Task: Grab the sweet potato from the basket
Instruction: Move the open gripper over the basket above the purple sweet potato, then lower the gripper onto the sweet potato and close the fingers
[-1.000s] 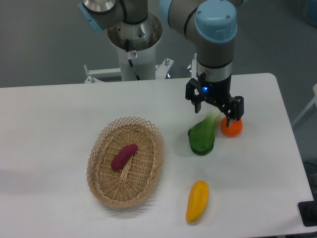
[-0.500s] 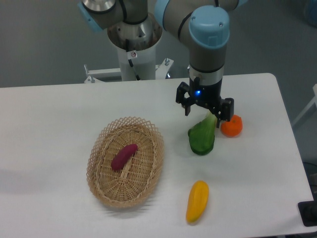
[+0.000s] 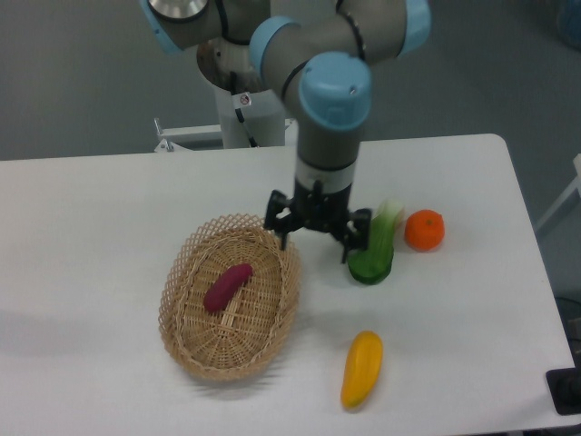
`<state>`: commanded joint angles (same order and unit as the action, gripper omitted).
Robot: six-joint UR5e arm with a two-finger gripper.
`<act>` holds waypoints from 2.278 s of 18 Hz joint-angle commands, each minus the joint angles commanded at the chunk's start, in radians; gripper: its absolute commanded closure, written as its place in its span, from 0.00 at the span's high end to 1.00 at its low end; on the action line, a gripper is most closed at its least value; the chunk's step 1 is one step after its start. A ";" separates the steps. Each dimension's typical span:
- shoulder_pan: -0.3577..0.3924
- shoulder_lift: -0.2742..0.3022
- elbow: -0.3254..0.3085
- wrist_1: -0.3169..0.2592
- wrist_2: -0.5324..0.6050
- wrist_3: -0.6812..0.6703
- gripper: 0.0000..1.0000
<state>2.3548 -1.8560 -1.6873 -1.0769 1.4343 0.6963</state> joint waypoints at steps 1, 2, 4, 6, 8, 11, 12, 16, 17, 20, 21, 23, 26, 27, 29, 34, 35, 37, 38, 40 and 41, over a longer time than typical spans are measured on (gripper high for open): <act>-0.015 -0.015 -0.005 0.005 0.000 0.012 1.00; -0.026 -0.020 -0.009 0.017 0.000 0.020 1.00; -0.051 -0.023 -0.034 0.041 0.000 0.026 1.00; -0.074 -0.041 -0.084 0.099 0.003 0.031 1.00; -0.080 -0.049 -0.129 0.179 0.005 0.029 1.00; -0.094 -0.040 -0.187 0.216 0.006 0.031 1.00; -0.110 -0.037 -0.195 0.216 0.008 0.031 1.00; -0.124 -0.045 -0.207 0.219 0.023 0.031 1.00; -0.130 -0.046 -0.207 0.219 0.023 0.031 1.00; -0.135 -0.054 -0.209 0.224 0.023 0.029 1.00; -0.137 -0.058 -0.207 0.225 0.023 0.029 1.00; -0.146 -0.072 -0.204 0.245 0.034 0.029 1.00; -0.152 -0.080 -0.204 0.252 0.044 0.031 1.00; -0.154 -0.081 -0.204 0.253 0.044 0.029 1.00; -0.155 -0.094 -0.204 0.253 0.048 0.031 1.00; -0.164 -0.103 -0.206 0.255 0.066 0.029 1.00; -0.166 -0.103 -0.206 0.255 0.066 0.029 1.00; -0.166 -0.103 -0.203 0.256 0.066 0.028 0.99; -0.166 -0.104 -0.203 0.256 0.066 0.029 0.97; -0.166 -0.108 -0.203 0.256 0.067 0.029 0.88; -0.166 -0.108 -0.201 0.255 0.074 0.029 0.84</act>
<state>2.1890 -1.9635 -1.8883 -0.8222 1.5078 0.7256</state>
